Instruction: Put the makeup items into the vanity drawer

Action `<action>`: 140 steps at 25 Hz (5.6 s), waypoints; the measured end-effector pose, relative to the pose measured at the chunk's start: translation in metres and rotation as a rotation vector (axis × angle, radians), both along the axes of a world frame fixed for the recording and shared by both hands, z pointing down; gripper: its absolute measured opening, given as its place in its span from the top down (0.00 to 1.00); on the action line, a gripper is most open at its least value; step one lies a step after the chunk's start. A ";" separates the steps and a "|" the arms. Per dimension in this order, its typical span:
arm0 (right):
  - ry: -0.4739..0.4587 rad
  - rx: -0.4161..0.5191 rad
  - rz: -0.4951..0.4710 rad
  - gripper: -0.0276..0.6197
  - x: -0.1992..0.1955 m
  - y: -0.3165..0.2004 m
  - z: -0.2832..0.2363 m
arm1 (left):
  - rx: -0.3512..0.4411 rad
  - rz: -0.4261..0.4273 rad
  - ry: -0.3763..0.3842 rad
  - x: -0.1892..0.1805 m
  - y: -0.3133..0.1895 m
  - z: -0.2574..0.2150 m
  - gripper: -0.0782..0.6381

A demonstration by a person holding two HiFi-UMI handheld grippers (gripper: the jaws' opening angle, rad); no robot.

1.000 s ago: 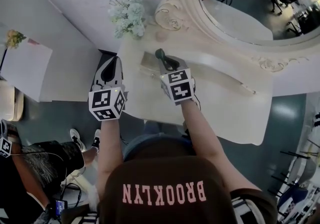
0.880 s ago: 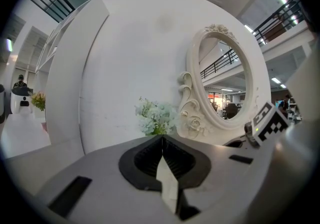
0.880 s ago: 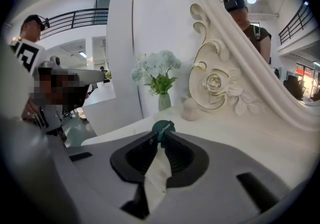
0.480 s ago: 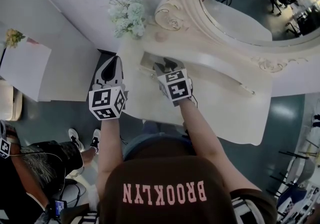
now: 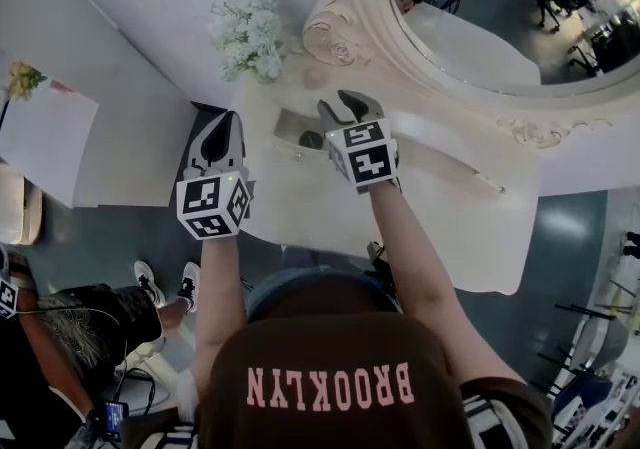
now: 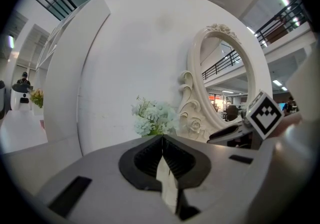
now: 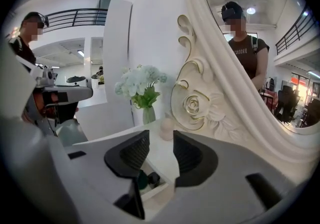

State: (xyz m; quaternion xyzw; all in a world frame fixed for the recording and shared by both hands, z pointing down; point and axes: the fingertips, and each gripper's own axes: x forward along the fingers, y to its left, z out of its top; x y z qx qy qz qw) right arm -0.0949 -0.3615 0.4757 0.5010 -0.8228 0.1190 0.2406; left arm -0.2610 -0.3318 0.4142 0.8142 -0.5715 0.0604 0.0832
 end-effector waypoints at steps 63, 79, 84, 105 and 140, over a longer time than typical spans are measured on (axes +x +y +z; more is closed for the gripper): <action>-0.076 0.043 -0.135 0.81 -0.049 0.004 0.015 | -0.071 -0.037 -0.014 -0.003 0.018 0.027 0.88; -0.064 -0.062 -0.062 0.78 -0.071 0.027 0.063 | -0.131 -0.012 0.028 -0.036 0.020 0.053 0.88; -0.052 -0.091 -0.003 0.70 -0.070 0.023 0.066 | -0.140 0.011 0.045 -0.042 0.013 0.057 0.88; -0.125 0.117 0.164 0.96 -0.017 0.066 -0.002 | -0.097 0.143 0.079 -0.021 0.016 0.043 0.88; -0.094 0.395 0.243 0.96 0.081 0.236 -0.090 | 0.124 0.067 -0.011 -0.003 0.153 -0.036 0.88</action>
